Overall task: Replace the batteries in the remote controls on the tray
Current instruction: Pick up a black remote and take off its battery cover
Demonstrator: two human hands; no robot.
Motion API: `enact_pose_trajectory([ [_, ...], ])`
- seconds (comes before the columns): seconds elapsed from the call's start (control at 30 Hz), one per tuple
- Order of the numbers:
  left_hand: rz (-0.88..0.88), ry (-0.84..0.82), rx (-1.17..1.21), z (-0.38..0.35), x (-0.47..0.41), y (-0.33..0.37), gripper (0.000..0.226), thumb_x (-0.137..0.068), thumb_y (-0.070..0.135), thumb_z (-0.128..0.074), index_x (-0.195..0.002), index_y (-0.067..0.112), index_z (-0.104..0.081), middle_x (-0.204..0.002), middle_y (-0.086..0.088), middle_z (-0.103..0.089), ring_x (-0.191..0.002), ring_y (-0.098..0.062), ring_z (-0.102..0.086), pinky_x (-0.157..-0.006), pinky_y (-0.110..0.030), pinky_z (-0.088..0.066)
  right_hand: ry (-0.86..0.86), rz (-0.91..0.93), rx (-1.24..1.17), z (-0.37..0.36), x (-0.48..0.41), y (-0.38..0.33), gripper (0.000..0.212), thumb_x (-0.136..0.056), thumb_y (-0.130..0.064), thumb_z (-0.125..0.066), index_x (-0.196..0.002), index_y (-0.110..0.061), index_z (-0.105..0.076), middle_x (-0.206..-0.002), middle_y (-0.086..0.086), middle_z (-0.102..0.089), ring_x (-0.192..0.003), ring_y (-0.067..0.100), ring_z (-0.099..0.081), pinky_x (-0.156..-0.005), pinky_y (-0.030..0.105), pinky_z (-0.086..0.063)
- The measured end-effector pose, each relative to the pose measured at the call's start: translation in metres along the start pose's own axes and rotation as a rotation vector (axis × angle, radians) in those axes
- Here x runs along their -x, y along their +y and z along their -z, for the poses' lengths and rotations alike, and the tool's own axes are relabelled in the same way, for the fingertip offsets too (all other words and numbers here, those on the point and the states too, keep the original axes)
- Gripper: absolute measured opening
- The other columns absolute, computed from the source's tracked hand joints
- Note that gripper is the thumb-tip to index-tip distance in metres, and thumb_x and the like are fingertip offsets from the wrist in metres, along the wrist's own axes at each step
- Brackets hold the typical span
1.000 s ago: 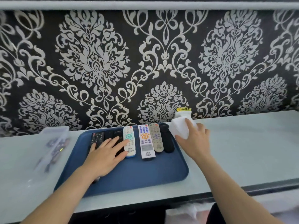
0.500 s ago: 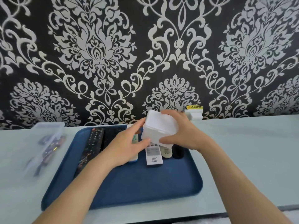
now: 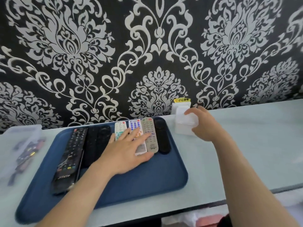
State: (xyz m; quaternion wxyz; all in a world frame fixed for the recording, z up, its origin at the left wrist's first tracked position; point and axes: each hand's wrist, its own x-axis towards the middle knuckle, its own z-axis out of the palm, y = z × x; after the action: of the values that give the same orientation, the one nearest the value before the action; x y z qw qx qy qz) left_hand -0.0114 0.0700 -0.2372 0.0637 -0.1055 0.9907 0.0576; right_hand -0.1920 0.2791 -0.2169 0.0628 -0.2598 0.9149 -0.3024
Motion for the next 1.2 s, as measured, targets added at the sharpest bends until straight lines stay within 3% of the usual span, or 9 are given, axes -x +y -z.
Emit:
enact_pose_trajectory([
  [0.07, 0.002, 0.05, 0.001, -0.001, -0.001, 0.004, 0.082, -0.07, 0.085, -0.005, -0.145, 0.053, -0.002, -0.161, 0.012, 0.004, -0.148, -0.015, 0.006, -0.118, -0.053, 0.0, -0.026, 0.052, 0.012, -0.001, 0.002, -0.003, 0.064, -0.079, 0.017, -0.043, -0.127, -0.025, -0.05, -0.148, 0.003, -0.033, -0.145, 0.031, -0.019, -0.1, 0.035, -0.033],
  [0.13, -0.023, 0.076, -0.002, -0.004, -0.003, 0.011, 0.074, -0.08, 0.08, -0.011, -0.146, 0.05, 0.0, -0.16, 0.012, 0.008, -0.147, -0.013, 0.01, -0.118, -0.052, 0.002, -0.041, 0.04, 0.088, -0.003, 0.005, -0.013, 0.068, -0.076, 0.016, -0.04, -0.127, -0.029, -0.05, -0.159, -0.001, -0.022, -0.151, 0.025, 0.001, -0.116, 0.051, -0.017],
  [0.2, -0.061, 0.05, -0.021, -0.006, -0.005, 0.015, 0.07, -0.085, 0.076, -0.013, -0.147, 0.048, 0.005, -0.159, 0.013, 0.015, -0.146, -0.01, 0.016, -0.118, -0.052, 0.005, 0.047, 0.04, 0.213, -0.006, 0.008, -0.027, 0.068, -0.075, 0.012, -0.043, -0.126, -0.031, -0.054, -0.163, -0.004, -0.015, -0.151, 0.018, 0.005, -0.116, 0.056, -0.008],
  [0.3, -0.064, 0.017, -0.041, -0.005, -0.006, 0.014, 0.07, -0.085, 0.076, -0.011, -0.146, 0.048, 0.008, -0.159, 0.014, 0.015, -0.146, -0.009, 0.015, -0.118, -0.05, 0.004, 0.267, 0.192, 0.189, -0.016, 0.019, -0.061, 0.05, -0.077, 0.005, -0.048, -0.116, -0.021, -0.065, -0.145, 0.001, -0.049, -0.139, 0.022, -0.032, -0.105, 0.042, -0.029],
  [0.4, -0.043, 0.013, -0.036, -0.004, -0.003, 0.009, 0.068, -0.086, 0.075, -0.012, -0.146, 0.048, 0.008, -0.159, 0.016, 0.01, -0.146, -0.01, 0.011, -0.118, -0.05, 0.002, 0.147, 0.35, 0.285, -0.045, 0.032, -0.087, 0.03, -0.084, -0.009, -0.049, -0.109, -0.015, -0.065, -0.112, 0.006, -0.066, -0.105, 0.027, -0.057, -0.077, 0.031, -0.041],
  [0.53, -0.028, 0.065, -0.051, -0.005, 0.005, 0.0, 0.069, -0.085, 0.074, -0.017, -0.146, 0.048, 0.001, -0.16, 0.014, 0.0, -0.147, -0.011, 0.003, -0.117, -0.052, -0.003, -0.059, 0.318, 0.525, -0.087, 0.04, -0.089, 0.03, -0.092, -0.022, -0.051, -0.121, -0.013, -0.05, -0.116, 0.013, -0.058, -0.105, 0.034, -0.054, -0.088, 0.036, -0.045],
  [0.8, 0.098, 0.057, 0.009, -0.002, 0.01, -0.02, 0.06, -0.085, 0.075, -0.009, -0.141, 0.059, 0.008, -0.16, 0.012, 0.009, -0.146, -0.012, 0.015, -0.114, -0.059, 0.008, -0.109, 0.28, 0.405, -0.094, 0.033, -0.077, 0.047, -0.091, -0.018, -0.049, -0.137, -0.018, -0.038, -0.127, 0.005, -0.048, -0.117, 0.033, -0.052, -0.097, 0.042, -0.044],
  [1.0, 0.398, 0.052, -0.004, 0.004, 0.027, -0.072, 0.064, -0.081, 0.078, -0.002, -0.141, 0.058, 0.009, -0.161, 0.008, 0.01, -0.147, -0.019, 0.011, -0.113, -0.061, -0.001, -0.077, 0.237, 0.36, -0.088, 0.033, -0.083, 0.062, -0.087, -0.012, -0.054, -0.144, -0.022, -0.033, -0.139, 0.01, -0.043, -0.112, 0.036, -0.053, -0.096, 0.041, -0.046],
  [1.2, 0.395, 0.001, -0.045, -0.001, 0.052, -0.096, 0.066, -0.079, 0.078, 0.001, -0.141, 0.059, 0.011, -0.161, 0.009, 0.009, -0.147, -0.016, 0.009, -0.117, -0.052, -0.001, -0.105, 0.238, 0.489, -0.1, 0.049, -0.103, 0.069, -0.091, -0.01, -0.05, -0.149, -0.033, -0.021, -0.147, 0.012, -0.031, -0.115, 0.038, -0.044, -0.09, 0.048, -0.047],
])
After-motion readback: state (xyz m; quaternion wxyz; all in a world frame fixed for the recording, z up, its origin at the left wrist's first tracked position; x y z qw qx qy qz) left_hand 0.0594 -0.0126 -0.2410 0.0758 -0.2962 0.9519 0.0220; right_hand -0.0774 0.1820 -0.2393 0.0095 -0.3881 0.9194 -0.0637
